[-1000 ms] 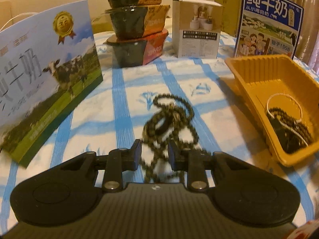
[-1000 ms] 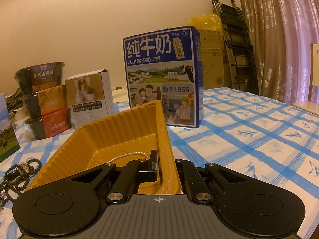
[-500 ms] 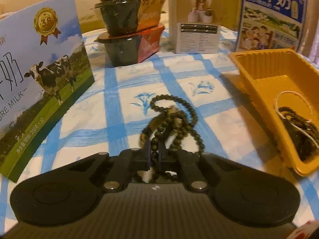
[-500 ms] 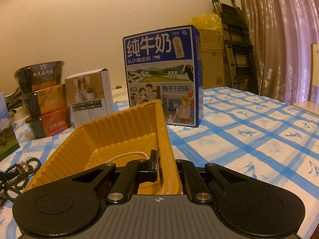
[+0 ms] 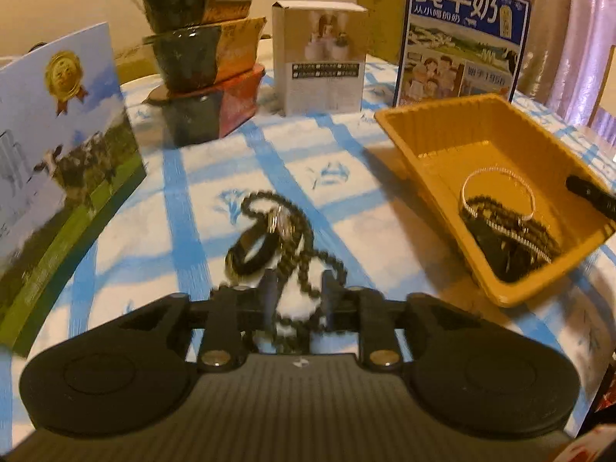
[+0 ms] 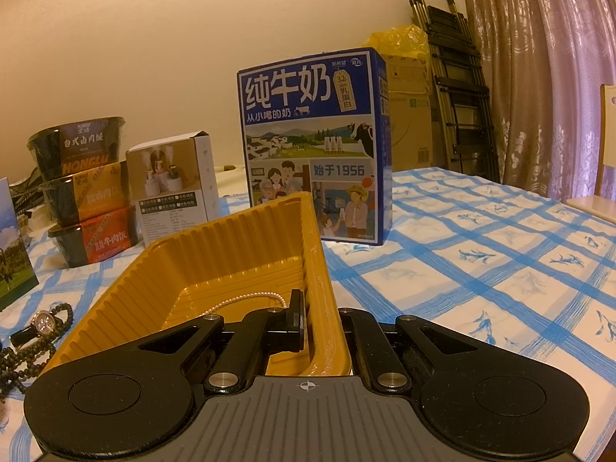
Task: Organize jewelry
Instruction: 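Grasp a dark bead strand with a silver pendant using the left gripper, then carry the pendant strand into the orange tray and release it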
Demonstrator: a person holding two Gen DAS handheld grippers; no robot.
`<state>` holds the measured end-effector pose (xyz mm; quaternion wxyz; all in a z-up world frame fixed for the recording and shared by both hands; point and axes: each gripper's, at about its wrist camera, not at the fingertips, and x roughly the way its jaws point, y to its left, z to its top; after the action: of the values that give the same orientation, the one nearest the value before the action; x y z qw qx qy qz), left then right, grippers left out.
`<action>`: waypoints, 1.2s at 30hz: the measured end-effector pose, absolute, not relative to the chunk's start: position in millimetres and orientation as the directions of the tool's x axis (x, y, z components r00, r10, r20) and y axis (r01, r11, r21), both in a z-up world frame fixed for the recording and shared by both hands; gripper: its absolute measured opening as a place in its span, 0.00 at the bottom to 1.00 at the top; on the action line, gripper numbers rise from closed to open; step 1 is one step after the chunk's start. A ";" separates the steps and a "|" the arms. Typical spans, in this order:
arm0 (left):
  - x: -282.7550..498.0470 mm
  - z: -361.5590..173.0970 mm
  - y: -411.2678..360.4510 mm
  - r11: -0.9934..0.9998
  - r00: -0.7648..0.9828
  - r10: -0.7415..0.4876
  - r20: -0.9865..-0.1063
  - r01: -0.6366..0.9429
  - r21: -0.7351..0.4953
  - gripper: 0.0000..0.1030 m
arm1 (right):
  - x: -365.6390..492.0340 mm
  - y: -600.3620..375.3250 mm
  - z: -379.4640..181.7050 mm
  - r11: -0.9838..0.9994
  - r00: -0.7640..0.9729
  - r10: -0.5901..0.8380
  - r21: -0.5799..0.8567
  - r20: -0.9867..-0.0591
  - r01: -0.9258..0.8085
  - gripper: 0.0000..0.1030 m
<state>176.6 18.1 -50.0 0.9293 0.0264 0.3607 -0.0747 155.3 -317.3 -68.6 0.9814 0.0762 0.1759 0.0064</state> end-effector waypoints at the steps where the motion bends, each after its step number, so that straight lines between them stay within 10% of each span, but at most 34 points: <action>1: 181.4 -49.2 19.2 0.988 0.734 -0.116 -0.669 0.156 0.001 0.27 | 155.8 -316.1 -68.2 0.988 0.938 0.040 0.151 -0.344 0.014 0.05; 36: 224.0 -15.2 33.4 0.990 0.744 -0.139 -0.653 0.093 -0.104 0.07 | 152.4 -316.1 -68.9 0.989 0.938 0.051 0.151 -0.342 0.001 0.05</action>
<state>224.0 33.4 -15.2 0.9333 -0.0325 0.3521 -0.0622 152.4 -316.1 -68.9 0.9817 0.0745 0.1749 0.0127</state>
